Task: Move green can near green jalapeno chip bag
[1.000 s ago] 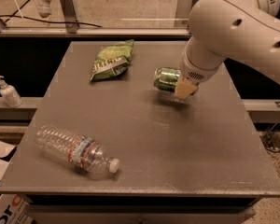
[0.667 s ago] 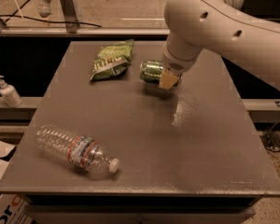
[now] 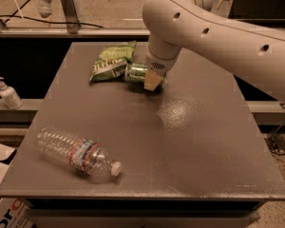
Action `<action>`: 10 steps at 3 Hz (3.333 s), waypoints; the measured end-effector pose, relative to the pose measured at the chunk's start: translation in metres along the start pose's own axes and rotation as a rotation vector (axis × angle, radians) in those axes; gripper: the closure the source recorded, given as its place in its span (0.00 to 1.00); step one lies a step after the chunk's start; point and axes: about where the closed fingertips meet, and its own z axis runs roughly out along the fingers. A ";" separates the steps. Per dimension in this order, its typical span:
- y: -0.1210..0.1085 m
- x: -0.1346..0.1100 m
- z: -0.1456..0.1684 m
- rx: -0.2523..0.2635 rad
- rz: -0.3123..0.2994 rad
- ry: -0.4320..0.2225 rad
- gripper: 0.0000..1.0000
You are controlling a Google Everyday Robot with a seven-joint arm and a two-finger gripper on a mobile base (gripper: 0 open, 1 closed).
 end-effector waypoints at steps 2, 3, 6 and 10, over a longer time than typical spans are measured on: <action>0.004 -0.017 0.013 -0.039 -0.014 0.001 0.82; 0.002 -0.018 0.012 -0.047 -0.016 0.007 0.58; 0.004 -0.019 0.015 -0.068 -0.026 0.034 0.00; -0.002 0.053 0.004 -0.166 0.144 -0.144 0.00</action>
Offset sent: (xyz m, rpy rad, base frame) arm 0.0103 0.0250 -0.0109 -0.0004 0.0579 0.0246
